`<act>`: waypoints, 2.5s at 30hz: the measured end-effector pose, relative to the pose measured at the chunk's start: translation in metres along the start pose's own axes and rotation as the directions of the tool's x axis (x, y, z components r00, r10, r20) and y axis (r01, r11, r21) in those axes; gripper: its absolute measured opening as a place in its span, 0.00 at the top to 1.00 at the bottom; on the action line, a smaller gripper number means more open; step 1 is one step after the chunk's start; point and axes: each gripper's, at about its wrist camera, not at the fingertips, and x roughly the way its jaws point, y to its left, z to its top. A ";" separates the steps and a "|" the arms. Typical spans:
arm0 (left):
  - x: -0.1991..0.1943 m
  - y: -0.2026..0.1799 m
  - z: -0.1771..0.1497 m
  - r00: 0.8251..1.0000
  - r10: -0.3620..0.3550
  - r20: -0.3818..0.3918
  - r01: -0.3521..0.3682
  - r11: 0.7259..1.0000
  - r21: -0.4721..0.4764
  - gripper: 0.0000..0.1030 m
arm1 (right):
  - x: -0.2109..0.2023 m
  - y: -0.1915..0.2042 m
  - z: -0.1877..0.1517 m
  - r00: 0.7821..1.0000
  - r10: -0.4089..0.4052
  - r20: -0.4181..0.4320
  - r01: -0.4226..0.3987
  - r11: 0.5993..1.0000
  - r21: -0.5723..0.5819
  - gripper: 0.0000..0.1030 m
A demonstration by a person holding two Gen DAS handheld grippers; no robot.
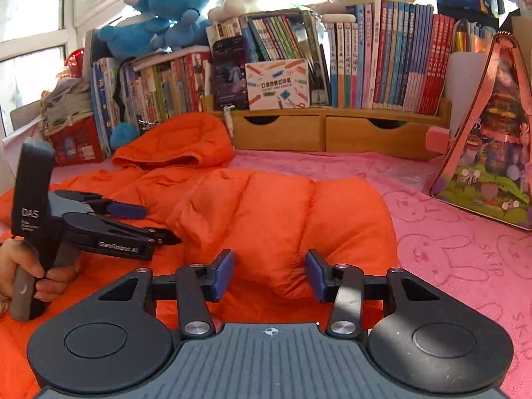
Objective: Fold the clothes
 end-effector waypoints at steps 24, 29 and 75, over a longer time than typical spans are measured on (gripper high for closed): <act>0.001 -0.001 0.000 1.000 0.014 -0.005 -0.014 1.000 0.004 0.16 | 0.060 -0.003 0.015 0.988 -0.120 -0.098 0.128 0.988 0.084 0.25; 0.001 0.000 -0.001 1.000 0.011 -0.005 -0.011 1.000 0.001 0.16 | 0.047 -0.075 0.001 0.919 -0.374 -0.127 0.387 0.917 0.097 0.28; -0.106 0.165 -0.085 0.931 0.364 -0.042 -0.366 0.922 -0.124 0.10 | -0.003 0.305 -0.017 0.997 0.080 -0.009 -0.075 0.882 -0.465 0.03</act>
